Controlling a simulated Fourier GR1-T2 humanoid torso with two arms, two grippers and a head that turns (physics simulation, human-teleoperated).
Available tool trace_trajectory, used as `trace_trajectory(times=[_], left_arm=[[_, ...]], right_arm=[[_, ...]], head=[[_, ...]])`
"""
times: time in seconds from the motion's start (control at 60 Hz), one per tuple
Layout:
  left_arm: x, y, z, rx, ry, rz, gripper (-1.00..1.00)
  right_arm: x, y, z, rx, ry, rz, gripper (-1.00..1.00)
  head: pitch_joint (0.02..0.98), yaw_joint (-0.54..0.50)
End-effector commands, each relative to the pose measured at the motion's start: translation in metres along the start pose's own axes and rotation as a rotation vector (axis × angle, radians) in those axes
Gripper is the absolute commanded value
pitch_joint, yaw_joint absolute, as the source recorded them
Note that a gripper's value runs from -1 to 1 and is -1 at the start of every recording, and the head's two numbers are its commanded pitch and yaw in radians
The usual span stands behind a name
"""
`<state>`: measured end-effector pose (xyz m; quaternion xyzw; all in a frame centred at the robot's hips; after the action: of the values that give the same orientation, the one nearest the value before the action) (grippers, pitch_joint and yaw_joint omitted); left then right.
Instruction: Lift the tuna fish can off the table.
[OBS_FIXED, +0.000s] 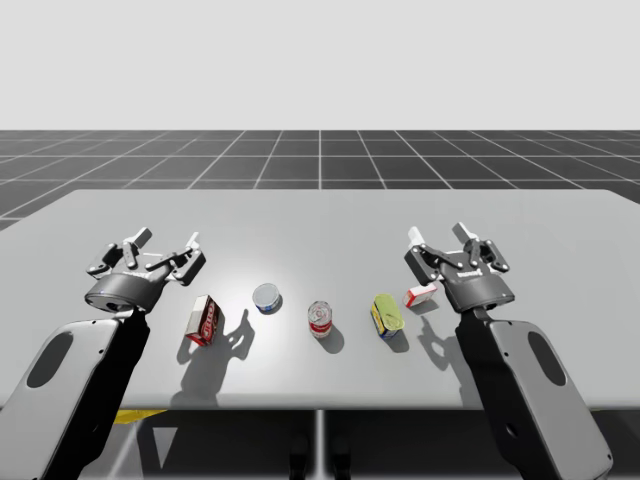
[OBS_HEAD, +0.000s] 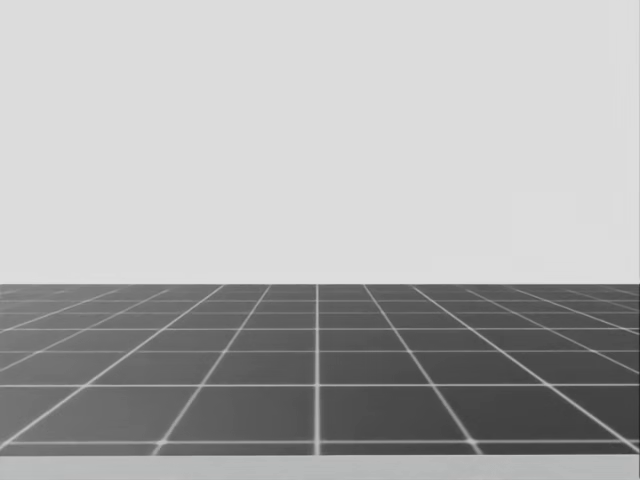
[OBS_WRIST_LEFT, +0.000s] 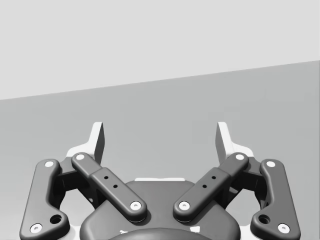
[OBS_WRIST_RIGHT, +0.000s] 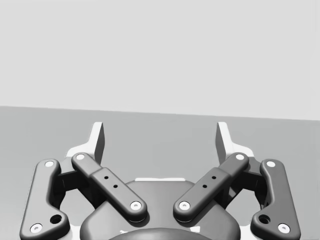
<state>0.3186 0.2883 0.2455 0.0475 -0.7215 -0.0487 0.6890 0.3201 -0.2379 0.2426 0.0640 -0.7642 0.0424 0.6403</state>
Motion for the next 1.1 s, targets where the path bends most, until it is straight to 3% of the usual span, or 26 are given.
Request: trace_trajectory(times=[0.017,0.05,0.1,0.15,0.25,0.867,0.917,1.1], left_arm=[[0.0003,0.0,0.0,0.0,0.0,0.0,-1.0],[0.0002,-0.0001,0.0,0.0,0.0,-0.001,-1.0],[0.0003,-0.0002,0.0002,0.0,0.0,0.0,-1.0],[0.0003,-0.0002,0.0002,0.0,0.0,0.0,-1.0],[0.0005,-0.0003,0.0004,0.0,0.001,0.001,-1.0],[-0.0009,0.0005,-0.0006,0.001,0.016,-0.011,-1.0],[-0.0011,0.0006,-0.0008,0.001,0.017,-0.013,-1.0],[-0.0016,0.0005,-0.0018,0.0,0.019,-0.016,-1.0]], right_arm=[[-0.0021,0.0005,0.0009,-0.035,-0.008,0.008,-1.0],[-0.002,0.0007,0.001,-0.034,-0.01,0.025,-1.0],[-0.0023,0.0001,-0.001,-0.036,-0.007,0.016,-1.0],[-0.0028,-0.0015,-0.0025,-0.049,-0.002,0.037,-1.0],[-0.0025,-0.0026,-0.003,-0.041,0.015,0.025,-1.0],[-0.0054,-0.0005,-0.0045,-0.063,0.035,0.069,-1.0],[-0.0058,-0.0005,-0.0046,-0.071,0.032,0.088,-1.0],[-0.0065,0.0005,-0.0046,-0.065,0.037,0.092,-1.0]], head=[[0.051,-0.01],[0.052,-0.01],[0.058,-0.01],[0.067,-0.01],[0.102,-0.01],[0.609,0.04],[0.646,0.05],[0.767,0.15]])
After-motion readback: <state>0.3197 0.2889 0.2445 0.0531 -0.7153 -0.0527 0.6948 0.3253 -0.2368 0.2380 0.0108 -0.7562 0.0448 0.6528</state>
